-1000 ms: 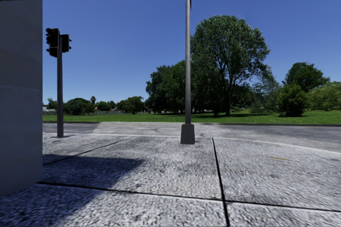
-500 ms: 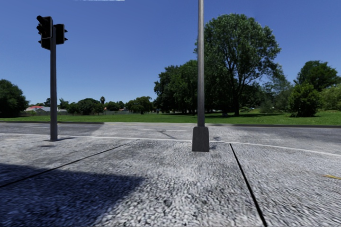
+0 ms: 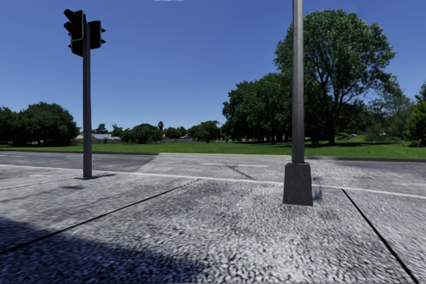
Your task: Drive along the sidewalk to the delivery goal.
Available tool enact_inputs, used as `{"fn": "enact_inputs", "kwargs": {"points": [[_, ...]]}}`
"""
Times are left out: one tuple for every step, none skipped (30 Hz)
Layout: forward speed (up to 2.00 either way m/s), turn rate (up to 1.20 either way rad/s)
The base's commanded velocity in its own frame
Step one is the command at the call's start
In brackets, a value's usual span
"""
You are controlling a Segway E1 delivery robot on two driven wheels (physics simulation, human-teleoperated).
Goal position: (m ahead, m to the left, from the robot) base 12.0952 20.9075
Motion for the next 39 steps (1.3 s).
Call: {"fn": "enact_inputs", "kwargs": {"points": [[1.42, 0.53], [1.42, 0.53], [1.41, 0.56], [1.39, 0.59], [1.39, 0.59], [1.38, 0.61], [1.37, 0.62], [1.37, 0.62], [1.37, 0.62], [1.37, 0.62], [1.36, 0.62], [1.36, 0.62], [1.36, 0.62], [1.36, 0.62], [1.36, 0.62], [1.36, 0.62], [1.36, 0.62], [1.36, 0.62], [1.36, 0.62], [1.36, 0.62], [1.36, 0.62], [1.36, 0.62], [1.36, 0.62], [1.36, 0.62], [1.36, 0.62], [1.37, 0.62], [1.37, 0.62], [1.39, 0.62], [1.41, 0.62], [1.44, 0.62], [1.44, 0.62], [1.45, 0.62], [1.48, 0.62], [1.51, 0.62], [1.53, 0.62], [1.53, 0.62], [1.54, 0.62], [1.61, 0.62], [1.61, 0.62]]}}
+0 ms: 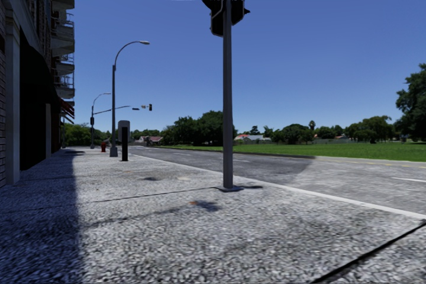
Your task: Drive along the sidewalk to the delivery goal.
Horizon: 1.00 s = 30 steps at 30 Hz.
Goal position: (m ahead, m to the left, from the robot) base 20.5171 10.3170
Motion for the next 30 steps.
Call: {"fn": "enact_inputs", "kwargs": {"points": [[1.64, 0.62], [1.67, 0.62], [1.68, 0.62], [1.69, 0.62], [1.69, 0.62], [1.69, 0.62], [1.70, 0.62], [1.72, 0.62], [1.72, 0.62], [1.75, 0.62], [1.75, 0.62], [1.75, 0.62], [1.75, 0.62], [1.75, 0.62], [1.75, 0.57], [1.76, 0.50], [1.76, 0.50], [1.80, 0.46], [1.87, 0.43], [1.92, 0.32], [1.92, 0.32], [2.00, 0.25], [2.00, 0.20], [2.00, 0.18], [2.00, 0.18], [2.00, 0.18], [2.00, 0.18], [2.00, 0.18], [2.00, 0.18], [2.00, 0.18]]}}
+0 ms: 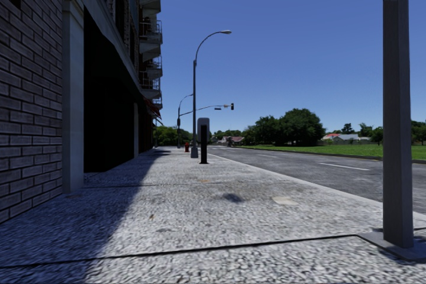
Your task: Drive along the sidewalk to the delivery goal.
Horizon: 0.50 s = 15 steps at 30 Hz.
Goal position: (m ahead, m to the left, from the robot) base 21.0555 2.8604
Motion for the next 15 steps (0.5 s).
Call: {"fn": "enact_inputs", "kwargs": {"points": [[2.00, 0.22], [2.00, 0.32], [2.00, 0.32], [2.00, 0.35], [2.00, 0.36], [2.00, 0.36], [2.00, 0.36], [2.00, 0.36], [2.00, 0.36], [2.00, 0.36], [2.00, 0.36], [2.00, 0.36], [2.00, 0.36], [2.00, 0.36], [2.00, 0.36]]}}
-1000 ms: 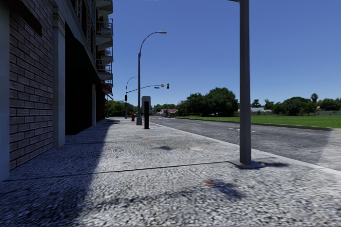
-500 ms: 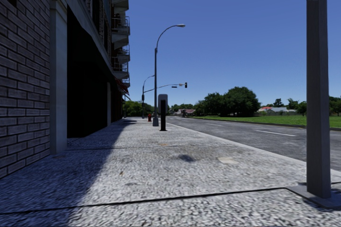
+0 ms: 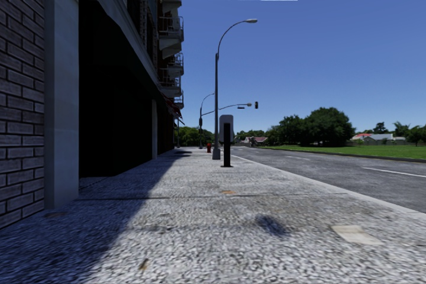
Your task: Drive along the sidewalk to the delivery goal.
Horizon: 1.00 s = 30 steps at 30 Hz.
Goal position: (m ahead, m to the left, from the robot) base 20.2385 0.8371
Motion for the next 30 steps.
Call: {"fn": "enact_inputs", "kwargs": {"points": [[2.00, 0.36], [2.00, 0.26], [2.00, 0.10], [2.00, 0.00], [2.00, 0.00], [2.00, 0.00], [2.00, 0.00], [2.00, 0.00], [2.00, 0.00], [2.00, 0.00], [2.00, 0.00], [2.00, 0.00], [2.00, 0.00], [2.00, 0.00], [2.00, 0.00], [2.00, 0.06], [2.00, 0.06], [2.00, 0.15], [2.00, 0.22], [2.00, 0.27], [2.00, 0.28], [2.00, 0.28], [2.00, 0.28], [2.00, 0.28], [2.00, 0.28], [2.00, 0.28], [2.00, 0.28], [2.00, 0.28], [2.00, 0.28], [2.00, 0.28]]}}
